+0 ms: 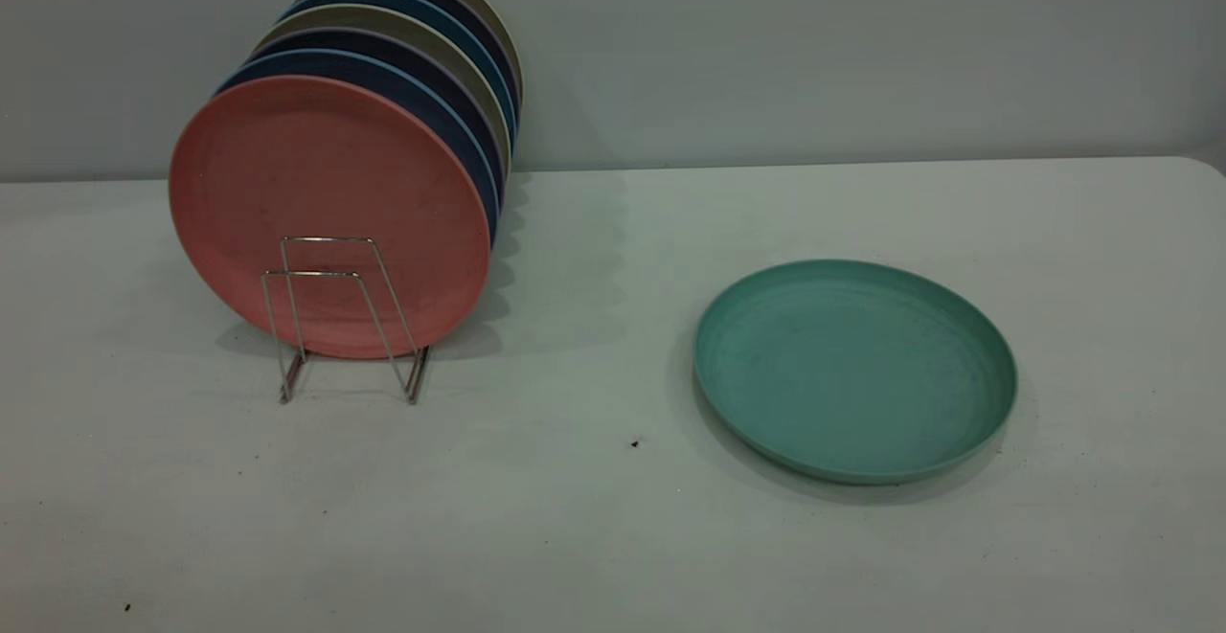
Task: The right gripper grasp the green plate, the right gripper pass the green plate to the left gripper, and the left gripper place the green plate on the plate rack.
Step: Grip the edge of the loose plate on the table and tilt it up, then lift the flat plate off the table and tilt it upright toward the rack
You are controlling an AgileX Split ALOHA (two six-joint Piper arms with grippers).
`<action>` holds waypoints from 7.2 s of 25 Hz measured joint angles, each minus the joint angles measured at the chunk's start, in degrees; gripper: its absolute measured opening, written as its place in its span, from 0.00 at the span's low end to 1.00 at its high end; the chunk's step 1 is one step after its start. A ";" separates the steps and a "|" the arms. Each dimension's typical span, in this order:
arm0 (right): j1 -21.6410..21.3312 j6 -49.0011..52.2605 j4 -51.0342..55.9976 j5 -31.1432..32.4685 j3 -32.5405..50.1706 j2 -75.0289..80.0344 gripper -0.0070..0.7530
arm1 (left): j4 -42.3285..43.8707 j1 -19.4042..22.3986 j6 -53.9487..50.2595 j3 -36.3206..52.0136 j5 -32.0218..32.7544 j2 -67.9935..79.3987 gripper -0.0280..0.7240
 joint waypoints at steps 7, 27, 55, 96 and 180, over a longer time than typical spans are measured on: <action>0.00 0.00 0.00 0.00 0.00 0.00 0.71 | 0.00 0.00 0.00 0.00 0.00 0.00 0.76; 0.00 -0.21 1.00 0.00 0.00 0.00 0.71 | -0.19 0.00 0.07 -0.76 -3.58 0.00 0.76; 0.00 -33.04 50.51 -35.25 -1.24 60.07 0.71 | -18.48 0.00 5.86 -0.98 -24.31 25.84 0.76; -7.29 -67.42 74.40 -40.11 -28.63 125.41 0.71 | -29.75 0.00 16.69 -0.98 -24.63 39.70 0.76; 13.89 -73.45 94.55 -9.12 -32.38 129.82 0.03 | -79.17 0.00 65.81 -1.09 -34.90 81.56 0.76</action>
